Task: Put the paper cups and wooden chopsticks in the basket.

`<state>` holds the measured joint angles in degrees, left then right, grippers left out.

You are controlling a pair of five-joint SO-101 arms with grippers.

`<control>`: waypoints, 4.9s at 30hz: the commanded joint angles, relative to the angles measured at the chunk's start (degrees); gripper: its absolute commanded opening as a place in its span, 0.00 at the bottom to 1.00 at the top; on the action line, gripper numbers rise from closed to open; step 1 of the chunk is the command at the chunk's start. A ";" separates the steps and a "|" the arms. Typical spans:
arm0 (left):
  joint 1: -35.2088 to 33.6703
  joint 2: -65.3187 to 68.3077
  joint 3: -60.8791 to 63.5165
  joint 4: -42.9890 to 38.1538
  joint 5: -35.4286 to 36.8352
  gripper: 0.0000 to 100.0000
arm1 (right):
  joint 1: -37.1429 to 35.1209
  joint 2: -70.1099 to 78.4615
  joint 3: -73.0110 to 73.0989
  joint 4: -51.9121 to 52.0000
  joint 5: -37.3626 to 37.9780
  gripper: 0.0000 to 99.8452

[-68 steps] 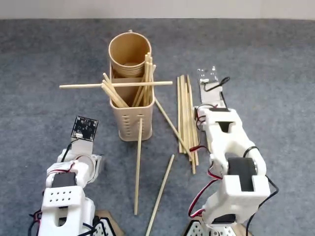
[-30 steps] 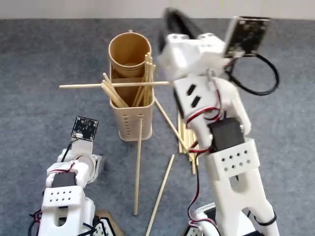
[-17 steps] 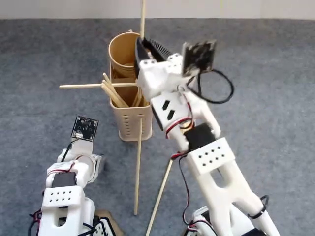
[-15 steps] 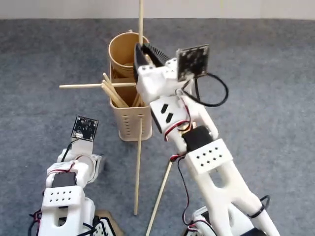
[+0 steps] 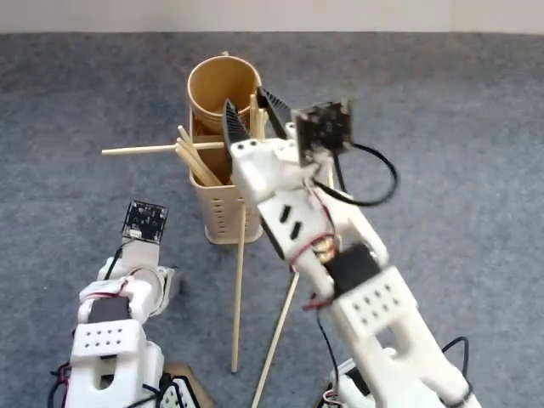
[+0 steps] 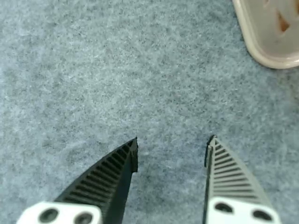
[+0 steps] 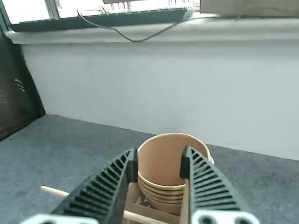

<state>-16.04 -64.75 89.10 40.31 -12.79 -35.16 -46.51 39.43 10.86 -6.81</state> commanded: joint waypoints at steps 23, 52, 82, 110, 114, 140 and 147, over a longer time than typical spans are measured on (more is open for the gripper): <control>3.65 0.13 -44.26 -13.45 4.40 0.26 | 17.01 -49.98 43.03 38.81 24.88 0.16; 2.51 50.24 -98.59 46.77 43.69 0.37 | 23.69 -56.31 63.96 27.82 24.62 0.16; 8.66 60.44 -122.15 54.86 39.38 0.25 | 23.69 -56.31 63.96 27.82 24.62 0.16; 8.75 53.23 -88.22 31.74 57.67 0.29 | 23.69 -56.31 63.96 27.82 24.62 0.16; 8.84 52.97 -88.66 25.67 57.41 0.00 | 23.69 -56.31 63.96 27.82 24.62 0.16; 28.79 52.70 -117.14 20.92 42.46 0.00 | 23.69 -56.22 63.96 27.82 24.62 0.16; 26.51 44.79 -117.23 47.47 26.11 0.04 | 23.87 -56.22 63.96 27.91 24.62 0.16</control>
<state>10.95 -14.29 -27.38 74.24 23.52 -12.13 -103.03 95.43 40.22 17.27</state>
